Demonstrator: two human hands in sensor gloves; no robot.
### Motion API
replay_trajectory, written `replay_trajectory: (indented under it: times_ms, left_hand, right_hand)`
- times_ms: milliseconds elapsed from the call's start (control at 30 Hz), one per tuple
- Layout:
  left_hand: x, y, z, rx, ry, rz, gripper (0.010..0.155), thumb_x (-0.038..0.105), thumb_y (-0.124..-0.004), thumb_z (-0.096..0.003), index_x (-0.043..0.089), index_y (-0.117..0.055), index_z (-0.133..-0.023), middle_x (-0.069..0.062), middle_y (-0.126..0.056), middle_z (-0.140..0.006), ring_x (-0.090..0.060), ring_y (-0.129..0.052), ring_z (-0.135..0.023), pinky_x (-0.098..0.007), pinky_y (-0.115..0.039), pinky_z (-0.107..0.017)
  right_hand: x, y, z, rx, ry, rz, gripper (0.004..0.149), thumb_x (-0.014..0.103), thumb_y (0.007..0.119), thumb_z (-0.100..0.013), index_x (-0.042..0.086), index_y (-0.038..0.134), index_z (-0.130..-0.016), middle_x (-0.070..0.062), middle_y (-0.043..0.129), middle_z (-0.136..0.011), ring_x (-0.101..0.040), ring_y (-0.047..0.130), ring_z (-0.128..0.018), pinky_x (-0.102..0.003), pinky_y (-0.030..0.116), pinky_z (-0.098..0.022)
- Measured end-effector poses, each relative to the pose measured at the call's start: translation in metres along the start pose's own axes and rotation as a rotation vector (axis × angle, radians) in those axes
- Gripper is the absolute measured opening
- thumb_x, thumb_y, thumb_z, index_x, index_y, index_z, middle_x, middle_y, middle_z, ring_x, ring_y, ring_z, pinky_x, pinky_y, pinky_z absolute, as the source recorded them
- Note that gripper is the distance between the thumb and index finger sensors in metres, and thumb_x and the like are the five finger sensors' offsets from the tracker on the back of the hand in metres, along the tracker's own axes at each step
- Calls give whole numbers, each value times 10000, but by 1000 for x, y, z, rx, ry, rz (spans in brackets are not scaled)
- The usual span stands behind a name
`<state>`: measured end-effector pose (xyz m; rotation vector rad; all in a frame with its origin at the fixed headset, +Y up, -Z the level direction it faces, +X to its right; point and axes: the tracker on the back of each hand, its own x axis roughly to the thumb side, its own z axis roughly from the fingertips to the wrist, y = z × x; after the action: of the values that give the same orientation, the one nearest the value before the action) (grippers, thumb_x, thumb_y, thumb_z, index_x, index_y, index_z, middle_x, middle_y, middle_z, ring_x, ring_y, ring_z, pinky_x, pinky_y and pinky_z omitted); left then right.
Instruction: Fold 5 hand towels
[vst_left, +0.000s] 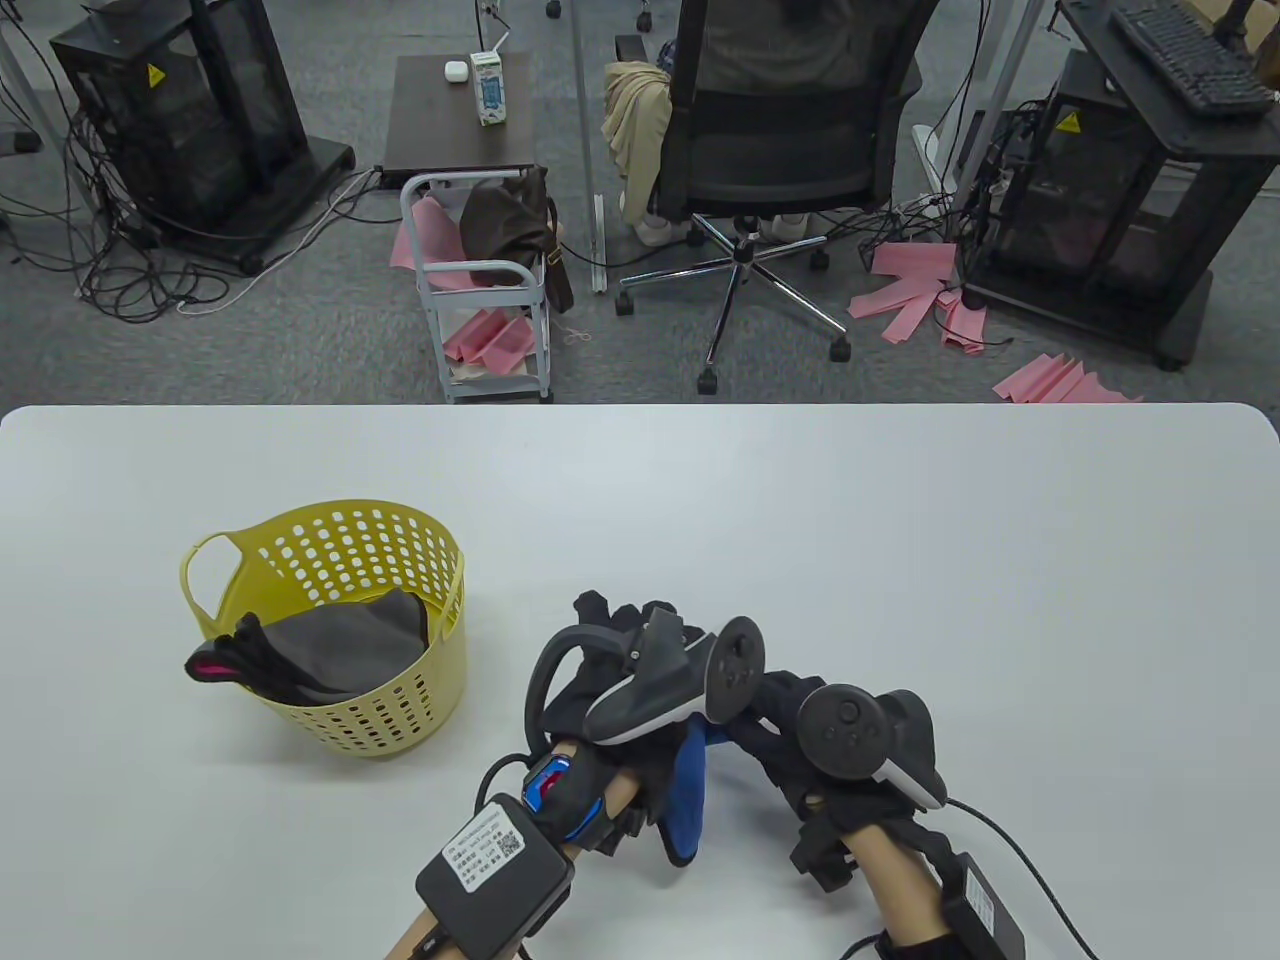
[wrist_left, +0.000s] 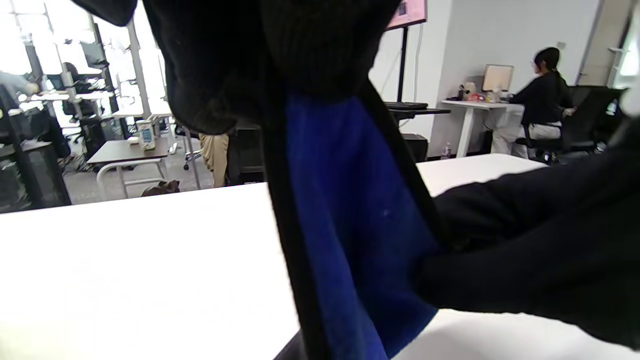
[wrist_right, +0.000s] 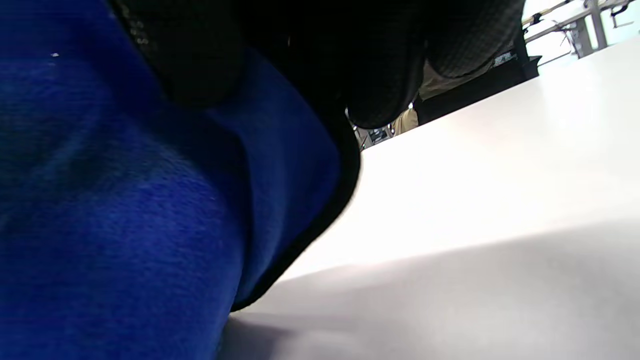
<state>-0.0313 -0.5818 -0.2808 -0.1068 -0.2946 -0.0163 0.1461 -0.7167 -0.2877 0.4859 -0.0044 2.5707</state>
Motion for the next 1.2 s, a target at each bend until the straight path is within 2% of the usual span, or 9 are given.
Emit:
replay_trajectory:
  times_ms: [167, 367, 500, 667, 833, 900, 1000, 1100, 1200]
  left_hand:
    - [-24, 6, 5, 56, 28, 32, 423, 280, -759, -509, 249, -838, -923, -68, -931, -892, -319, -1009, -774, -700, -555, -729]
    - [-44, 9, 14, 56, 18, 80, 430, 285, -745, -506, 258, -847, -922, -63, -943, -870, -315, -1008, -763, -706, -539, -735]
    - [-53, 9, 17, -9, -46, 172, 431, 283, -735, -519, 258, -858, -931, -75, -935, -890, -354, -978, -793, -723, -502, -742]
    - [-51, 7, 9, -77, -70, 178, 424, 284, -758, -528, 247, -868, -936, -84, -939, -892, -362, -968, -808, -730, -487, -744]
    - [-47, 6, -21, -100, -17, 82, 417, 306, -802, -525, 276, -878, -933, -49, -945, -916, -354, -932, -876, -727, -483, -752]
    - [-48, 12, -39, -55, 24, 48, 413, 308, -816, -519, 284, -889, -924, -46, -947, -923, -358, -915, -900, -728, -482, -751]
    - [-49, 32, -50, 120, 97, -28, 409, 308, -830, -507, 309, -900, -910, -31, -947, -933, -361, -890, -930, -724, -479, -753]
    - [-47, 48, -37, 295, 121, -70, 410, 310, -842, -502, 322, -905, -907, -25, -941, -947, -364, -866, -956, -724, -472, -755]
    - [-41, 36, -19, 339, 69, -99, 412, 319, -848, -505, 322, -907, -912, -25, -933, -959, -371, -858, -962, -720, -486, -748]
  right_hand:
    - [-10, -18, -9, 18, 1, 46, 399, 320, 814, -560, 203, 730, -932, -70, 802, -977, -354, 842, -796, -606, 662, -646]
    - [-3, -71, -13, 40, -93, 104, 412, 253, 822, -513, 221, 743, -916, -14, 893, -871, -293, 921, -723, -619, 654, -652]
    - [0, -101, -9, 139, -146, 120, 502, 229, 821, -491, 186, 692, -973, 4, 894, -882, -285, 926, -743, -639, 626, -663]
    - [-1, -113, -9, 122, -123, 195, 484, 224, 836, -478, 194, 730, -950, 1, 908, -880, -305, 892, -788, -652, 606, -667]
    - [-1, -108, -27, -26, -16, 400, 391, 308, 834, -474, 235, 802, -856, -7, 866, -896, -333, 828, -803, -615, 628, -665]
    - [0, -107, -42, -72, 29, 445, 386, 308, 835, -474, 242, 799, -853, -14, 850, -901, -281, 869, -702, -579, 680, -646]
    - [7, -124, -57, -258, 45, 394, 375, 306, 862, -460, 244, 829, -828, -20, 888, -860, -112, 979, -483, -445, 854, -538]
    - [12, -142, -56, -395, -2, 290, 358, 296, 900, -466, 236, 854, -817, -38, 917, -860, -103, 1046, -541, -398, 895, -544]
    - [10, -140, -46, -402, -47, 306, 344, 305, 923, -470, 241, 872, -804, -32, 927, -861, -114, 1059, -587, -379, 891, -565]
